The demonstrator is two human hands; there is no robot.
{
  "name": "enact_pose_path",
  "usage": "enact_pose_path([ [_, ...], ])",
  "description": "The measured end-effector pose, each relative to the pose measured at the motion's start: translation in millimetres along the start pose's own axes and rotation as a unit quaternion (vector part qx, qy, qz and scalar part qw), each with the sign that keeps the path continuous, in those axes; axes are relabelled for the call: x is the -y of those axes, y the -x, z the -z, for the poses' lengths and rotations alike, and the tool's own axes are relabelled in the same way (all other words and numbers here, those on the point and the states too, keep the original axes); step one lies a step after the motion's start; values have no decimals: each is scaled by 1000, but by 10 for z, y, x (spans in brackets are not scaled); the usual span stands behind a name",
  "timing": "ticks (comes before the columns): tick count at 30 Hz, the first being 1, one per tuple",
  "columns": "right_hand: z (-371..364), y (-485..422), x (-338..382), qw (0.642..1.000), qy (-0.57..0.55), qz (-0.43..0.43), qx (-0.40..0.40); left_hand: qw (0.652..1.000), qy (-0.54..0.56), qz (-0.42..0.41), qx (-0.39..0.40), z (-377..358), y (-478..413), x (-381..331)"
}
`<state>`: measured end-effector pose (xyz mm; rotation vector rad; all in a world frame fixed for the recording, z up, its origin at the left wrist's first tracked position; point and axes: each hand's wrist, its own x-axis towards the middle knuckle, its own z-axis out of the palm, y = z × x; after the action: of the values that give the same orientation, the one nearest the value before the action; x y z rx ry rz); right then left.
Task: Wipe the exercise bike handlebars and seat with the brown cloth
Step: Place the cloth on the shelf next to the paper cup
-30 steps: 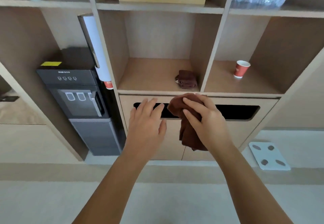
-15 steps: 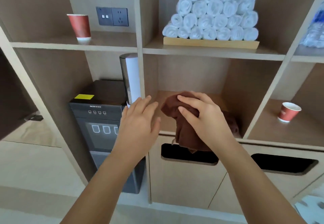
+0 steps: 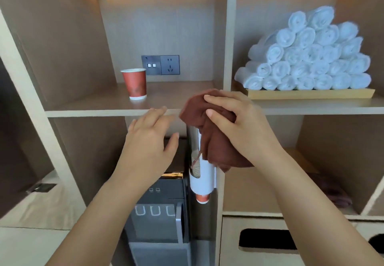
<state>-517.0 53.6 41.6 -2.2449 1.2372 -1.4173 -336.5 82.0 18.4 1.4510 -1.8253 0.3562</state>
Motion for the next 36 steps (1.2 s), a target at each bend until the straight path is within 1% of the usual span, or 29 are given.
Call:
enact_pose_path([
  [4, -216, -321, 118, 999, 9, 32, -11, 999, 6, -15, -39, 44, -291, 232],
  [8, -400, -619, 135, 998, 8, 53, -16, 999, -7, -4, -52, 6, -539, 474],
  [16, -645, -1200, 52, 996, 31, 54, -60, 997, -22, 2, -75, -141, -930, 901],
  [18, -680, -1322, 71, 995, 63, 49, -60, 998, -19, -3, -68, -169, -1008, 975],
  [20, -710, -1430, 104, 988, 131, 48, -64, 998, -12, -18, -63, -197, -1076, 1045],
  [23, -729, -1588, 192, 951, 287, 57, -95, 997, -11, -54, -58, -211, -1185, 1163],
  [25, -764, -1700, 226, 925, 374, 21, -70, 996, -6, -78, -51, -221, -1229, 1251],
  [26, -808, -1750, 229, 914, 404, -5, -41, 995, 0, -88, -47, -232, -1234, 1298],
  [28, -967, -1821, 214, 903, 425, -55, 29, 994, 8, -105, -36, -255, -1231, 1406],
  [30, -1173, -1852, 182, 908, 402, -78, 85, 994, 15, -108, -29, -282, -1221, 1531],
  [31, -1271, -1855, 164, 917, 377, -86, 101, 994, 15, -106, -25, -303, -1213, 1593],
  [34, -1455, -1842, 107, 945, 273, -134, 118, 994, 19, -109, -7, -359, -1202, 1732],
  [36, -1513, -1838, 65, 943, 252, -174, 131, 993, 28, -111, -6, -400, -1205, 1782],
])
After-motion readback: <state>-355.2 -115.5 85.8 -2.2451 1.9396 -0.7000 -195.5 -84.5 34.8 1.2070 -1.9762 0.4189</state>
